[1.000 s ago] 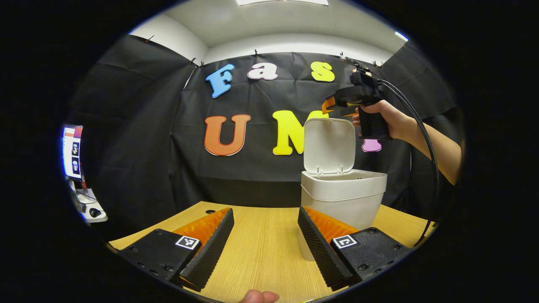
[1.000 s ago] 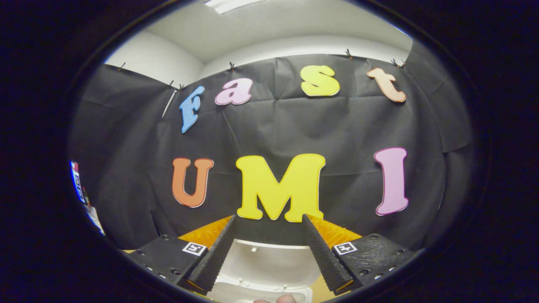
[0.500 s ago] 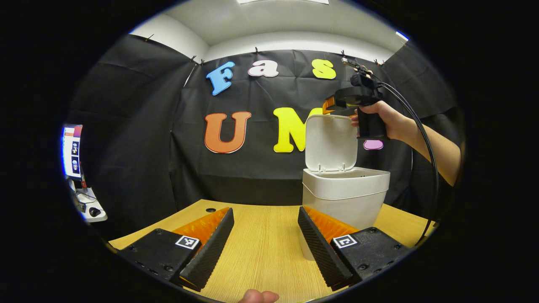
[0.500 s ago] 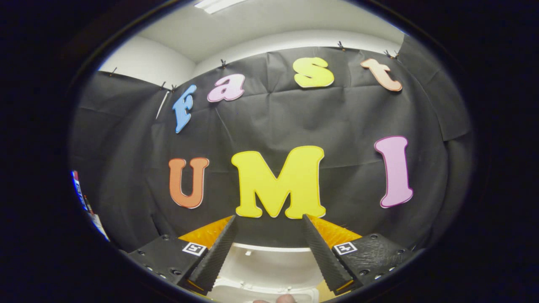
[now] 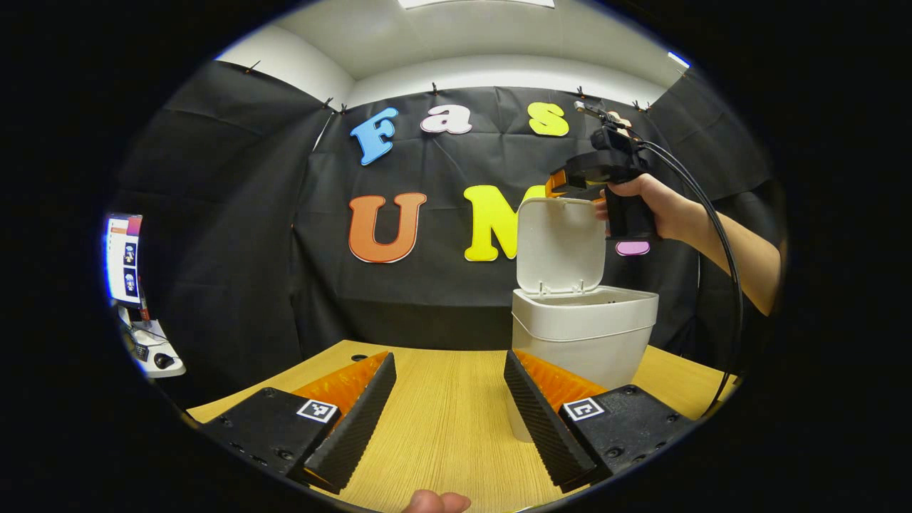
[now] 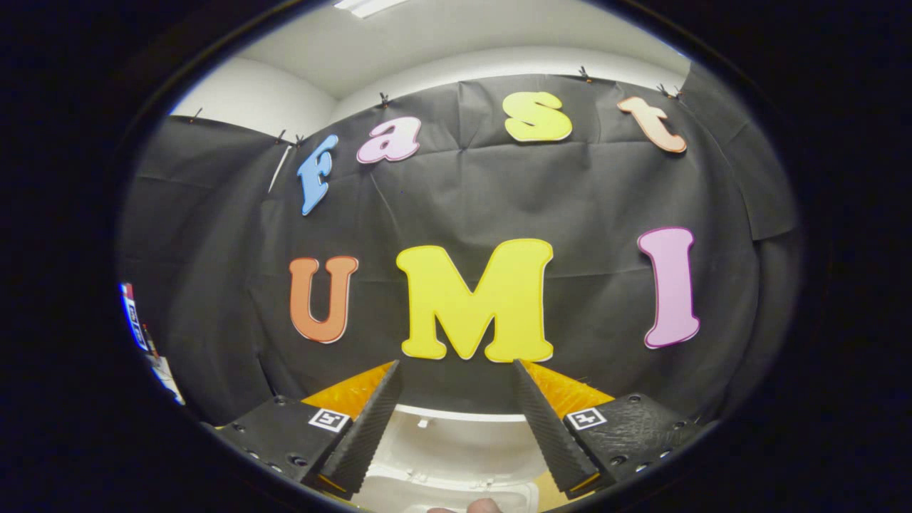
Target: Press the lid of the desktop garbage bin to open it, pick up the crumpled paper on the desktop and throw it into the bin, then pick up the pop can on the desktop and drop it into the bin, and finally close the garbage bin lid.
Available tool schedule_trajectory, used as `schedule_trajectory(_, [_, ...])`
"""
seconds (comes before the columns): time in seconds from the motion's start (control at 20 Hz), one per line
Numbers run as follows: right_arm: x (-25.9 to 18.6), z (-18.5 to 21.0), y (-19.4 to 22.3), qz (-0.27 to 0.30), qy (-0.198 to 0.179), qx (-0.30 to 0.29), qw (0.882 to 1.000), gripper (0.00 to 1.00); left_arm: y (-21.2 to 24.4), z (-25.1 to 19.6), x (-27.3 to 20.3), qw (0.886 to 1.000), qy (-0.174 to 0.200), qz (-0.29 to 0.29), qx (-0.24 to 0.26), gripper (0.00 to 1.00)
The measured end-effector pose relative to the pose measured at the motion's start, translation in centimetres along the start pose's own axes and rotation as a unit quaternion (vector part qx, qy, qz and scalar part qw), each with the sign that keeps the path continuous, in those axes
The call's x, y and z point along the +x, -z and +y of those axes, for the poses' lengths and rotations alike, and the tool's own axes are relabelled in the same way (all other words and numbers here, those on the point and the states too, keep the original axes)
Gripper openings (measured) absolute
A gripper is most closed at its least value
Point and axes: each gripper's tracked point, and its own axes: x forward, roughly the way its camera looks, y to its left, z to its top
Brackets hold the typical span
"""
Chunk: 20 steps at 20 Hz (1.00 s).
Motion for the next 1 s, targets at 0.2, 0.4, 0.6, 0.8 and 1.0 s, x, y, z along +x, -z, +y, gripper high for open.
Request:
schedule_trajectory(0.2, [-2.0,0.4,0.6,0.017,-0.013,0.000,1.000,0.95,-0.3,-0.1,-0.3,1.000,-0.003,-0.005,-0.006,0.99])
schedule_trajectory(0.4, [-4.5,0.9,1.5,0.023,-0.021,-0.009,0.999,0.95,-0.7,-0.5,-0.8,1.000,-0.001,-0.013,0.001,0.99])
schedule_trajectory(0.6, [-7.4,1.6,4.0,0.040,-0.037,-0.008,0.998,0.94,-0.2,-1.5,-0.9,1.000,0.006,-0.011,0.007,0.98])
schedule_trajectory(0.8, [-9.6,1.7,6.7,0.049,-0.040,-0.020,0.998,0.94,0.6,-2.9,-1.0,1.000,0.017,-0.007,0.011,0.98])
schedule_trajectory(1.0, [-10.7,1.6,9.9,0.077,-0.041,0.000,0.996,0.95,1.2,-3.9,-1.2,1.000,0.027,-0.006,0.005,0.98])
